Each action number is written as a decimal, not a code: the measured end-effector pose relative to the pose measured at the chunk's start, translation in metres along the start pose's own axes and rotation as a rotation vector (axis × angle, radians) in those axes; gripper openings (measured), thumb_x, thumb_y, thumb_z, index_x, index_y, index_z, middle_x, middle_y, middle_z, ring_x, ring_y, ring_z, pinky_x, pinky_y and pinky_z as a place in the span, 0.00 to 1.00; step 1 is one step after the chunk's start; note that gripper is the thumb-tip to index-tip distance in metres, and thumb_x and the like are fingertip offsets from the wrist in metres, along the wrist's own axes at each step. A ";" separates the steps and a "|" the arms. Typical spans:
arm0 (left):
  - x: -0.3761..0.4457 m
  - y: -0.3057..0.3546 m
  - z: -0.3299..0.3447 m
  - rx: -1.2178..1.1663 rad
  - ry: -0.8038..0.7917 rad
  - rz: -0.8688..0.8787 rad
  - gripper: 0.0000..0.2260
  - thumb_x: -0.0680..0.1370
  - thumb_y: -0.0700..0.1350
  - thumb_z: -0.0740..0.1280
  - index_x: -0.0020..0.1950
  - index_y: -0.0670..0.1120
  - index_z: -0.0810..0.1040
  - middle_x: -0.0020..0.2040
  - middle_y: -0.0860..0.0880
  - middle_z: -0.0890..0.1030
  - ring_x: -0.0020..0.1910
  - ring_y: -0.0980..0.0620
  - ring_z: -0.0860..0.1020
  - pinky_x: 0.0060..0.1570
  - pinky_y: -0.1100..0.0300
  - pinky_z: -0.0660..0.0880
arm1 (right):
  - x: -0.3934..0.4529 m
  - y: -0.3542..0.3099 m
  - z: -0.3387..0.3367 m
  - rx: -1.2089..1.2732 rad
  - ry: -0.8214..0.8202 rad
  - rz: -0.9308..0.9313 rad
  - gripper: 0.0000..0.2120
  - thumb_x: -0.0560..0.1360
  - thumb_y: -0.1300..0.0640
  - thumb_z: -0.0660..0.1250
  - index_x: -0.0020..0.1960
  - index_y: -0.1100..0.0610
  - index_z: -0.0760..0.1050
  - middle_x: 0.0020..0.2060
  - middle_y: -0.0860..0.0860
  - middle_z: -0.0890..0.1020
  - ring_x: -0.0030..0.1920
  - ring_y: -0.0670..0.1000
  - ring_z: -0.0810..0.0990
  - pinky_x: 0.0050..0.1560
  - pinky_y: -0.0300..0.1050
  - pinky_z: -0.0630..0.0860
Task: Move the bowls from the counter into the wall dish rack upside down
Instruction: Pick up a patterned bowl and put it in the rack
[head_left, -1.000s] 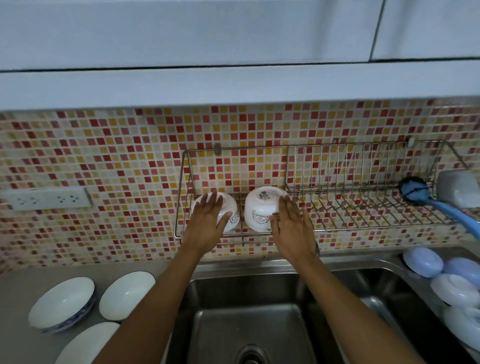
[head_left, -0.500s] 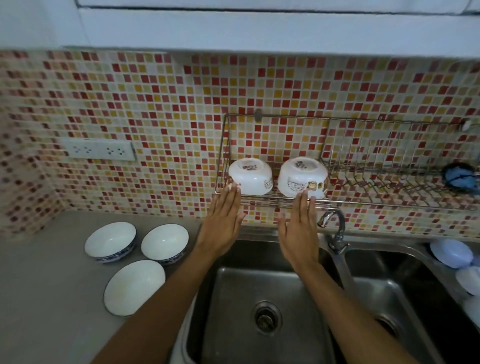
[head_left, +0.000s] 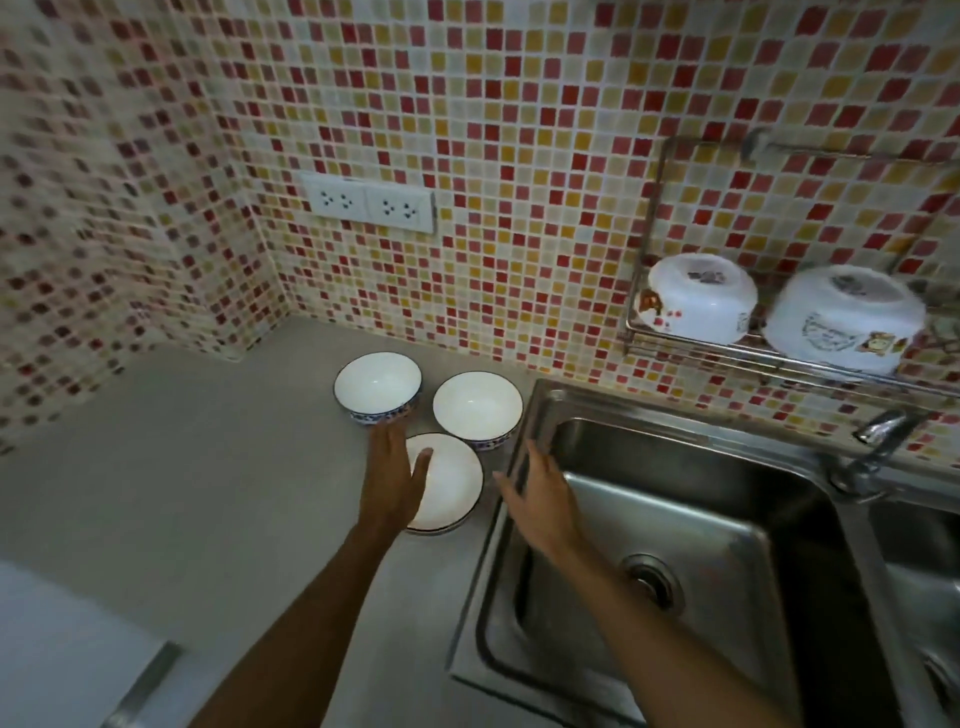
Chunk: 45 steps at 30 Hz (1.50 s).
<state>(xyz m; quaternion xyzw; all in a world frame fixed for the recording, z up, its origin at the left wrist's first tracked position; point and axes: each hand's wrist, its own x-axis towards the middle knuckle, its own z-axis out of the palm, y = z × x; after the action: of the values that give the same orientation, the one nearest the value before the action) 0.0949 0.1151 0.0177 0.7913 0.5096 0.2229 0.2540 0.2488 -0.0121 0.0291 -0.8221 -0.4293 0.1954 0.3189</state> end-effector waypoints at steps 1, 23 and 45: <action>0.001 -0.009 -0.002 -0.039 -0.012 -0.053 0.27 0.79 0.48 0.62 0.75 0.39 0.58 0.76 0.38 0.60 0.76 0.40 0.57 0.73 0.49 0.54 | 0.004 -0.008 0.011 0.019 -0.027 0.051 0.36 0.76 0.42 0.64 0.77 0.55 0.53 0.74 0.57 0.64 0.73 0.58 0.64 0.70 0.51 0.63; 0.007 -0.049 0.013 -0.314 -0.111 -0.343 0.20 0.74 0.30 0.55 0.66 0.40 0.67 0.62 0.37 0.77 0.60 0.37 0.75 0.55 0.52 0.72 | 0.027 -0.028 0.099 0.021 -0.044 0.454 0.15 0.77 0.62 0.54 0.63 0.58 0.61 0.57 0.64 0.77 0.55 0.65 0.78 0.52 0.52 0.74; -0.015 0.043 0.030 -0.556 -0.186 -0.279 0.21 0.75 0.34 0.55 0.66 0.47 0.72 0.63 0.43 0.77 0.60 0.41 0.75 0.61 0.50 0.73 | -0.030 0.010 0.021 0.116 0.139 0.455 0.13 0.80 0.59 0.55 0.63 0.61 0.63 0.59 0.63 0.77 0.58 0.65 0.75 0.56 0.55 0.73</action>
<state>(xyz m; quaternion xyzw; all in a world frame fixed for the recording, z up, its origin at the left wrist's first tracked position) 0.1374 0.0808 0.0205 0.6313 0.5072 0.2435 0.5338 0.2260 -0.0337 0.0087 -0.8893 -0.1984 0.2297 0.3422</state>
